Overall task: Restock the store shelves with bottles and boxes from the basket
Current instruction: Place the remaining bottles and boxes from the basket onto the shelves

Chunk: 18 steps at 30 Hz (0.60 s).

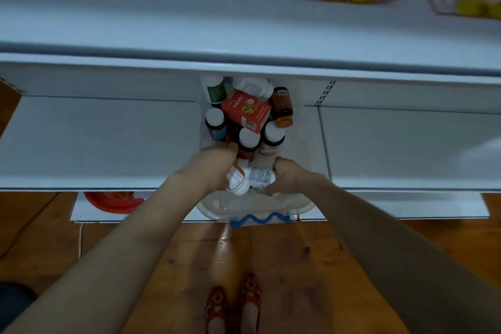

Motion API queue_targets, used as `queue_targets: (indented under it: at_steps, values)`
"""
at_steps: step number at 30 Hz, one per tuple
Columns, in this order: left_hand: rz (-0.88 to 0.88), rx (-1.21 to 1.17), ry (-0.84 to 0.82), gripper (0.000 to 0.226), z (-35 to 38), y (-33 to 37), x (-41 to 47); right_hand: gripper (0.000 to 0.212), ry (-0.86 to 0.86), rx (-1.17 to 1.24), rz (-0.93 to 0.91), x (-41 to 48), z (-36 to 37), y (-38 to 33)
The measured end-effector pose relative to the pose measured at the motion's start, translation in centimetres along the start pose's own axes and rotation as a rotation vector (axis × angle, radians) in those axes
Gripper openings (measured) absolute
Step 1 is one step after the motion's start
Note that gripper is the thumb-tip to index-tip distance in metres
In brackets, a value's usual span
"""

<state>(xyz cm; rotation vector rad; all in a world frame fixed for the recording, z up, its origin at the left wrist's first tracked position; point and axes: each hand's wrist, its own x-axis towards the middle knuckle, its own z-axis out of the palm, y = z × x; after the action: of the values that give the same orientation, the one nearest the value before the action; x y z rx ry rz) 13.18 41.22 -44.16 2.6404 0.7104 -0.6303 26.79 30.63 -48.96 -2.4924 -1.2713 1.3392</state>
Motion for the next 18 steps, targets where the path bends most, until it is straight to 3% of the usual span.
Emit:
queue_targets:
  at_steps: [5,11,15,18]
  values:
    - [-0.098,-0.276,0.227,0.045,-2.0,0.7,-6.9,0.043,0.057,0.088,-0.033,-4.9,-1.7,-1.7]
    - [-0.271,-0.847,0.530,0.041,-3.4,1.5,-15.4,0.033,0.136,0.291,-0.098,-12.6,-3.6,-4.8]
    - [-0.369,-1.412,0.554,0.025,-5.3,1.8,-19.4,0.029,0.210,0.533,-0.164,-18.4,-4.9,-6.5]
    - [-0.333,-1.857,0.472,0.022,-7.0,2.1,-21.8,0.034,0.248,0.778,-0.144,-21.8,-5.1,-7.1]
